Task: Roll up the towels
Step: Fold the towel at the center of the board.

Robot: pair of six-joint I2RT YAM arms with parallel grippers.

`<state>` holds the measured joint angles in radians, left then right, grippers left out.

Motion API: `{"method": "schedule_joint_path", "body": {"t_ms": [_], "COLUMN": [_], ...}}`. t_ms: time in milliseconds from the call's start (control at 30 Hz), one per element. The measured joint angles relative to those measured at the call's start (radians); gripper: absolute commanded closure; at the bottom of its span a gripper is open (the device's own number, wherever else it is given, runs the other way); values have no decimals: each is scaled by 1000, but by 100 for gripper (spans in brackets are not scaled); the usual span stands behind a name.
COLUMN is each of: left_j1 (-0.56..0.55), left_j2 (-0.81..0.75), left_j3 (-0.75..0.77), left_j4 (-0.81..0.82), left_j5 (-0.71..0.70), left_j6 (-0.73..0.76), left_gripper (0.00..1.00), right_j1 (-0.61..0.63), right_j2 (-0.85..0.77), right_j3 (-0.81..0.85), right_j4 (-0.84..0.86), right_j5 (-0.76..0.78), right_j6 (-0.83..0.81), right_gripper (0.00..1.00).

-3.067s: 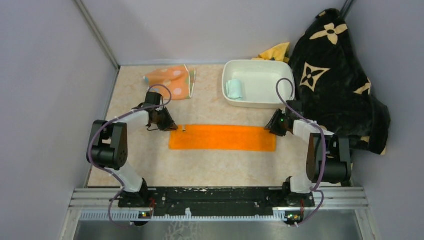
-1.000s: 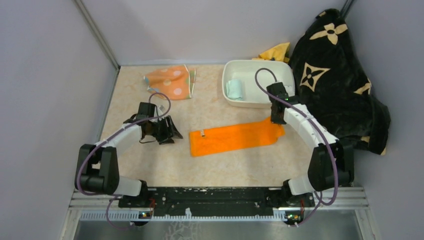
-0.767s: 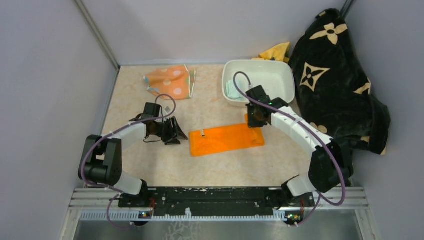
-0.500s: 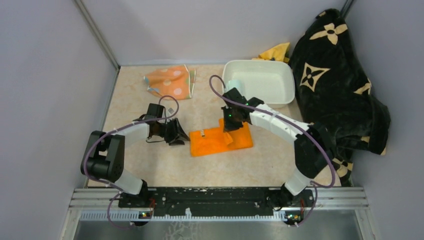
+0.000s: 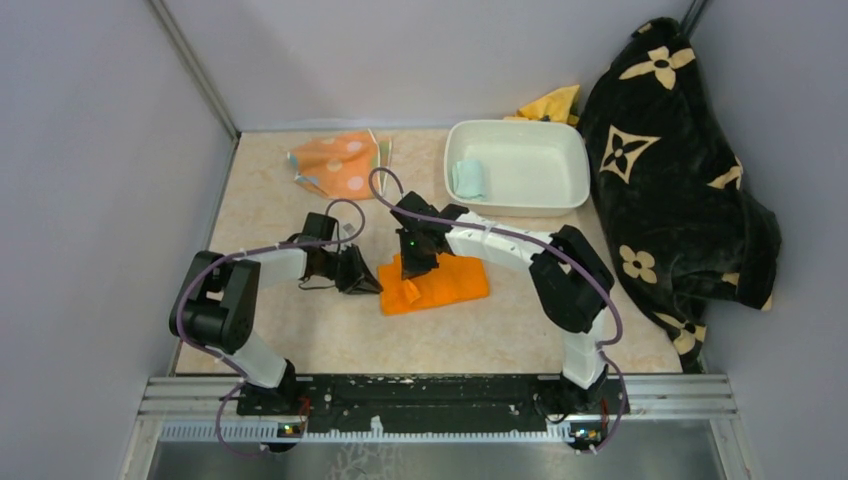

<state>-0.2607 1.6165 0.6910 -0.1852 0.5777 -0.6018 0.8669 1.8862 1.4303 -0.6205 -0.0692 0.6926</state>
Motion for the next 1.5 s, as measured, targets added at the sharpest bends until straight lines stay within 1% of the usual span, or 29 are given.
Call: {"method": "schedule_joint_path", "body": {"t_ms": [267, 467, 800, 867, 933, 1000, 1100, 1167, 1267, 1367, 1433, 1500], "left_j1": [-11, -15, -19, -19, -19, -19, -19, -23, -26, -26, -26, -26], "left_j2": [2, 2, 2, 2, 2, 2, 0, -8, -37, -84, -119, -159], "left_j3": [-14, -23, -26, -27, -27, -27, -27, -27, -29, -31, -32, -32], "left_j4": [29, 42, 48, 48, 49, 49, 48, 44, 20, -23, -60, -104], "left_j5": [5, 7, 7, 6, 6, 6, 5, -5, -40, -98, -145, -203], "left_j6": [-6, -8, -13, -13, -16, -18, -23, -26, -25, -18, -7, 0], "left_gripper": [83, 83, 83, 83, 83, 81, 77, 73, 65, 57, 54, 52], "right_j1": [30, 30, 30, 32, 35, 37, 39, 40, 41, 35, 21, -9], "right_j2": [53, 79, 97, 97, 97, 98, 100, 100, 96, 63, 1, -93], "right_j3": [1, 0, -4, -4, -4, -4, -4, -4, -4, -16, -57, -133], "right_j4": [43, 105, 151, 150, 148, 149, 149, 150, 146, 140, 149, 173], "right_j5": [32, 34, -31, -39, -43, -49, -60, -66, -63, -49, -46, -52], "right_j6": [72, 97, 94, 94, 94, 94, 93, 89, 67, 42, 23, 5], "right_gripper": [100, 92, 92, 90, 87, 82, 67, 61, 57, 57, 57, 57]}}
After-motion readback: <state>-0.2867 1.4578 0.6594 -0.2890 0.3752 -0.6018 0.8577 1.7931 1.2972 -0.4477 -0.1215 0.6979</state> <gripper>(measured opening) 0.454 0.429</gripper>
